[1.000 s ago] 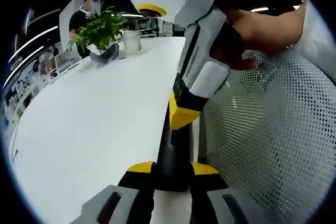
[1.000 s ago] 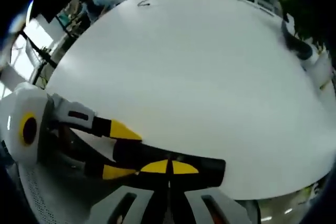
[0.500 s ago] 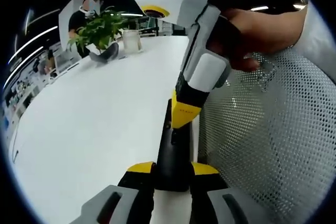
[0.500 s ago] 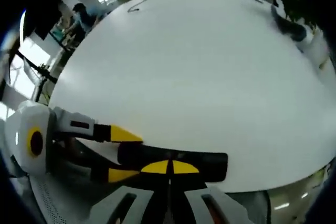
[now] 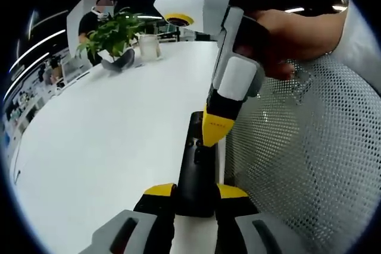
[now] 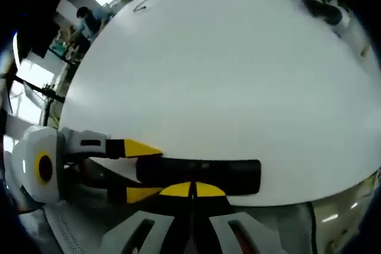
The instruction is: Press the specified remote control buttons in sequence, fully releasing each button before pressing the next.
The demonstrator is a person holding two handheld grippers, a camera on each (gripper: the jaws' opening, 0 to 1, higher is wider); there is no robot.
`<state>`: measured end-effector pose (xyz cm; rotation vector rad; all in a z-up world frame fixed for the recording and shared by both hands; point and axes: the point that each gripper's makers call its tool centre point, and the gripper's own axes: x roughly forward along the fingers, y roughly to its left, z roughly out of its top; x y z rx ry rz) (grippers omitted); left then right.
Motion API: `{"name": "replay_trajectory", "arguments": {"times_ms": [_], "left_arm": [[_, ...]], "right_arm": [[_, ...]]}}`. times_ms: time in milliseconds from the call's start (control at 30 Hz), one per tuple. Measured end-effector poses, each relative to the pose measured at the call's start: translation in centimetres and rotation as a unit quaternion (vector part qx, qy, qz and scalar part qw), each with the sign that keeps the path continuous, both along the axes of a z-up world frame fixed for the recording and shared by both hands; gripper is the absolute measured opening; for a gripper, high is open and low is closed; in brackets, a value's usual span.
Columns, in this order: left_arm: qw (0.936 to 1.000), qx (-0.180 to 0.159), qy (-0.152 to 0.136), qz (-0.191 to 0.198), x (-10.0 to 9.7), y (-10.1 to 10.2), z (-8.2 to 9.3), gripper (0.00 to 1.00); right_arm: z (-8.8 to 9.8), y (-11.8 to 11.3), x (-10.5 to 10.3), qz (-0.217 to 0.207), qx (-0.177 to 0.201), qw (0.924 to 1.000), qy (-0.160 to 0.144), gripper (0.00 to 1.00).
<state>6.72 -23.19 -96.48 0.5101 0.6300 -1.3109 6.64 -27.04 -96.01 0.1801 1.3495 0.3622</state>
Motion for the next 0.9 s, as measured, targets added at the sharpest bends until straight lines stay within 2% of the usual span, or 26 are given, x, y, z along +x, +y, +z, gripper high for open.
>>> {"name": "replay_trajectory", "arguments": {"times_ms": [100,367,567,733,833,900], "left_arm": [[1.0,-0.002,0.0,-0.001,0.01,-0.01,-0.02,0.25],[1.0,-0.002,0.0,-0.003,-0.01,0.04,-0.07,0.25],[1.0,-0.002,0.0,-0.005,-0.16,0.05,-0.15,0.25],[1.0,-0.002,-0.001,-0.005,-0.29,0.04,-0.08,0.26],[1.0,-0.002,-0.001,-0.005,-0.28,0.04,-0.14,0.26],[1.0,-0.001,-0.001,-0.004,-0.32,0.04,-0.11,0.26]], "right_arm": [[-0.12,-0.11,-0.24,0.0,-0.006,1.0,0.008,0.0],[-0.43,0.03,-0.39,0.017,-0.018,0.9997,0.005,0.0],[-0.75,0.1,-0.58,0.029,-0.017,0.9991,0.026,0.0],[-0.72,-0.04,-0.71,0.026,-0.001,0.9985,0.048,0.0],[-0.59,-0.05,-0.91,0.013,0.012,0.9989,0.044,0.0],[-0.49,-0.01,-1.0,0.012,0.022,0.9993,0.03,0.0]]}}
